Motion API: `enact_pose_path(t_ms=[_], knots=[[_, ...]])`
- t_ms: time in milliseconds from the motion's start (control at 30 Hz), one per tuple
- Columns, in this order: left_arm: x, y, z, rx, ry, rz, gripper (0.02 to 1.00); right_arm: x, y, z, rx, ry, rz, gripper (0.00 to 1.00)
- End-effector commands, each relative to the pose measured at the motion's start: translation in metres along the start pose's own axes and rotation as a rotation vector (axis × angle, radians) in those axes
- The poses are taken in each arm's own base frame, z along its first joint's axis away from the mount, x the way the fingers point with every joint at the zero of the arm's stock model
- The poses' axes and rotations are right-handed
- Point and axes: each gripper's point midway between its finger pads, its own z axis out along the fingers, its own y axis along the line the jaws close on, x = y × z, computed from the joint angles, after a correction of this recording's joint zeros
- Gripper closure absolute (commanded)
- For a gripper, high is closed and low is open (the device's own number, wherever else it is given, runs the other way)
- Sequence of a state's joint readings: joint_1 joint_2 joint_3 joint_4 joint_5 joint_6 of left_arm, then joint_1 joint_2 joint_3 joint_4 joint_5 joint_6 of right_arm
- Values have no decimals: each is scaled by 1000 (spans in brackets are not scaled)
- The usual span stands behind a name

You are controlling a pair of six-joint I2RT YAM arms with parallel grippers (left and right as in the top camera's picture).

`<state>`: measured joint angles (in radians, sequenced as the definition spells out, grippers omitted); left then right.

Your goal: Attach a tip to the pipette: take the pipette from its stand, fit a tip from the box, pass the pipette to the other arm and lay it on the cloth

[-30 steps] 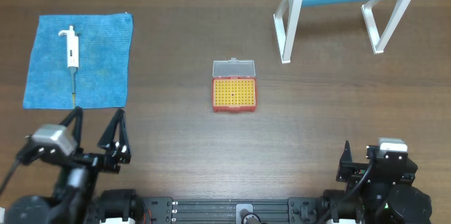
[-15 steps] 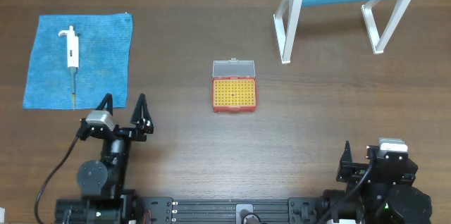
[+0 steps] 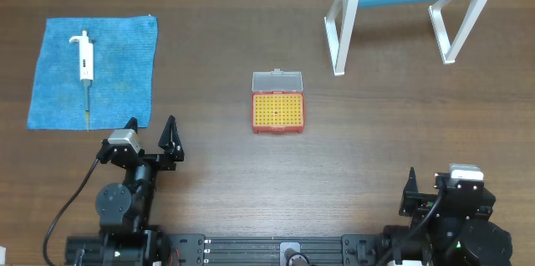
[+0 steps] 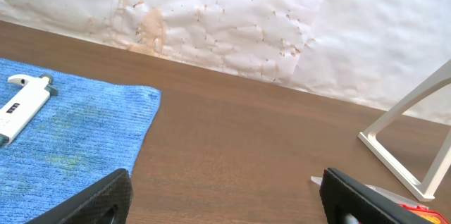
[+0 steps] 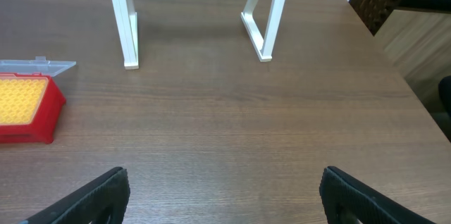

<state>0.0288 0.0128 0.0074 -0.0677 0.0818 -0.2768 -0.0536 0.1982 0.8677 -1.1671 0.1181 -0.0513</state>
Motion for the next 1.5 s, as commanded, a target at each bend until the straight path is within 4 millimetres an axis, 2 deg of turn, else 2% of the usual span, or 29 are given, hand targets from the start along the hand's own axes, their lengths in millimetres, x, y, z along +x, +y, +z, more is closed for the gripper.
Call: enact_pose_path(t_ms=[33, 133, 200, 300, 333, 400, 467, 533, 600, 733, 800, 1500], knots=[[0, 2, 0, -12, -2, 9, 159, -1, -2, -1, 13, -5, -11, 123], [0, 2, 0, -12, -2, 9, 161, -1, -2, -1, 14, -5, -11, 126], [0, 2, 0, -12, -2, 9, 156, -6, 9, 0, -51, -30, 2, 126], [0, 2, 0, -12, -2, 9, 159, -66, 35, 13, -201, -315, 9, 126], [0, 2, 0, -12, -2, 9, 159, -89, 44, 28, -234, -469, -4, 126], [0, 2, 0, -12, -2, 9, 159, -94, 57, 47, -267, -614, -18, 126], [0, 2, 0, -12, -2, 9, 159, -83, 66, 61, -279, -716, -22, 126], [0, 2, 0, -12, -2, 9, 159, -60, 72, 73, -278, -765, -22, 126], [0, 2, 0, -12, -2, 9, 159, -37, 71, 97, -247, -695, -9, 126], [0, 2, 0, -12, -2, 9, 161, -7, 51, 125, -113, -563, 28, 126], [0, 2, 0, -12, -2, 9, 159, 20, 53, 140, -110, -435, 18, 126], [0, 2, 0, -12, -2, 9, 159, 19, 54, 140, -112, -439, 18, 126]])
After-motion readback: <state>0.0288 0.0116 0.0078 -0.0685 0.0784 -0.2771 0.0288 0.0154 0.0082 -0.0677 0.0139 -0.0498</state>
